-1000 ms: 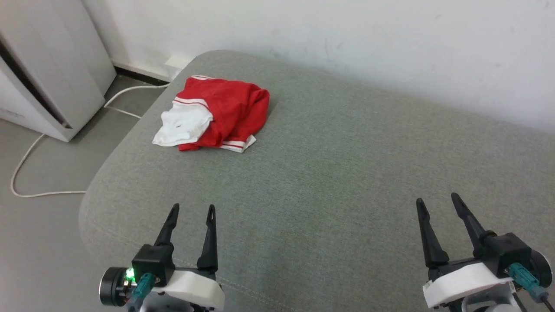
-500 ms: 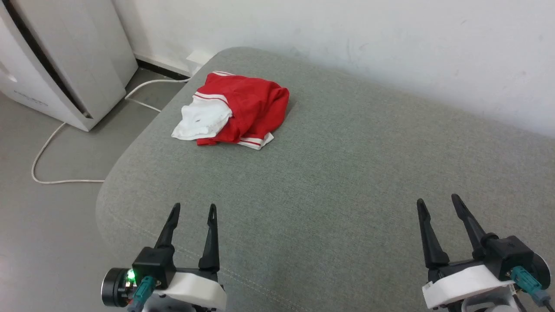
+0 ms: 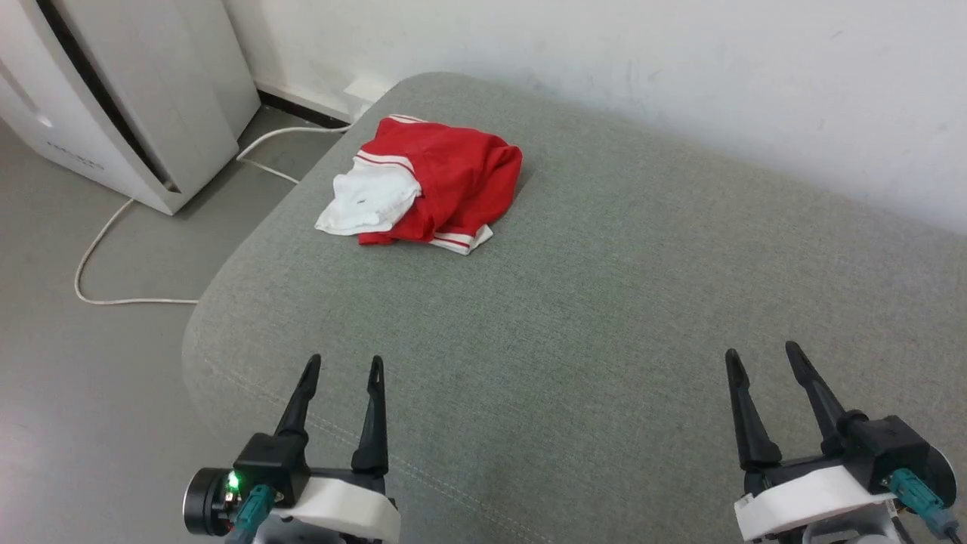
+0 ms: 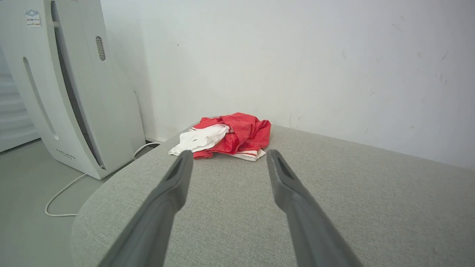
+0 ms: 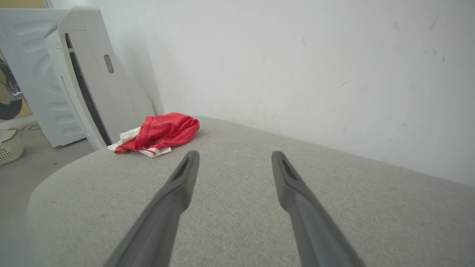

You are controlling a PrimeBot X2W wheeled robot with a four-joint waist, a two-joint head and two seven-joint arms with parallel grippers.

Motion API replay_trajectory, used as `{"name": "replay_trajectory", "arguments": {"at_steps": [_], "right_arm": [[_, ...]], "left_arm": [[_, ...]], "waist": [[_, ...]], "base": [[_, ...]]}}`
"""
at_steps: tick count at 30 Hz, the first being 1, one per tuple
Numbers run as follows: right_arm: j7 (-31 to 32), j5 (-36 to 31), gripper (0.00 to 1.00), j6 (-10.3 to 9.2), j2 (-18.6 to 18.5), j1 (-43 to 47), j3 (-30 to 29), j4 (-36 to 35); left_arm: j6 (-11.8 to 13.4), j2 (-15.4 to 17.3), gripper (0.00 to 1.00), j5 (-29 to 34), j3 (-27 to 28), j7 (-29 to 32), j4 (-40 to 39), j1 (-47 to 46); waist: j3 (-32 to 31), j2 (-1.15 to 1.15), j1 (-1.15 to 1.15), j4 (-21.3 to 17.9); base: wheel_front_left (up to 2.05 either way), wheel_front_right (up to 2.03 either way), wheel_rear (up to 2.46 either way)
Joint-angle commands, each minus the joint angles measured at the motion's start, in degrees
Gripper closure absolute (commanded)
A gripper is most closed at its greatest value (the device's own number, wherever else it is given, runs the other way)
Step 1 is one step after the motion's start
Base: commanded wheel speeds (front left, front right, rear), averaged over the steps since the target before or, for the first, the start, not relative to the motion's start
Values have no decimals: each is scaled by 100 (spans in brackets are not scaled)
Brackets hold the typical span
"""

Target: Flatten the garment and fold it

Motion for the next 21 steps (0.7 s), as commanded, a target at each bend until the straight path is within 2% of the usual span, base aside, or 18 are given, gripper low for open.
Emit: {"name": "replay_trajectory", "arguments": {"at_steps": [1,6,13,17,21], "right_arm": [[-27,-3,0,-11,14,33,3,13],[-27,-91,0,-11,14,-36,86,-1],[-27,-414,0,-11,14,-331,363,-159],[-27,-507,0,-11,14,-575,374,-354],[-27,-625,0,-11,14,-806,362,-495]], "left_arm": [[54,-8,0,-35,-8,-27,-6,35],[18,-8,0,1,53,-27,-44,-39],[-292,127,0,-50,409,-27,30,-777],[-421,422,0,-136,697,-17,341,-1625],[-623,906,0,-209,846,429,863,-2562]], "waist": [[25,0,0,-20],[164,0,0,-148],[868,0,0,-662],[1428,0,0,-1062],[1895,0,0,-1494]], "base": [[0,0,0],[0,0,0],[0,0,0],[0,0,0],[0,0,0]]}}
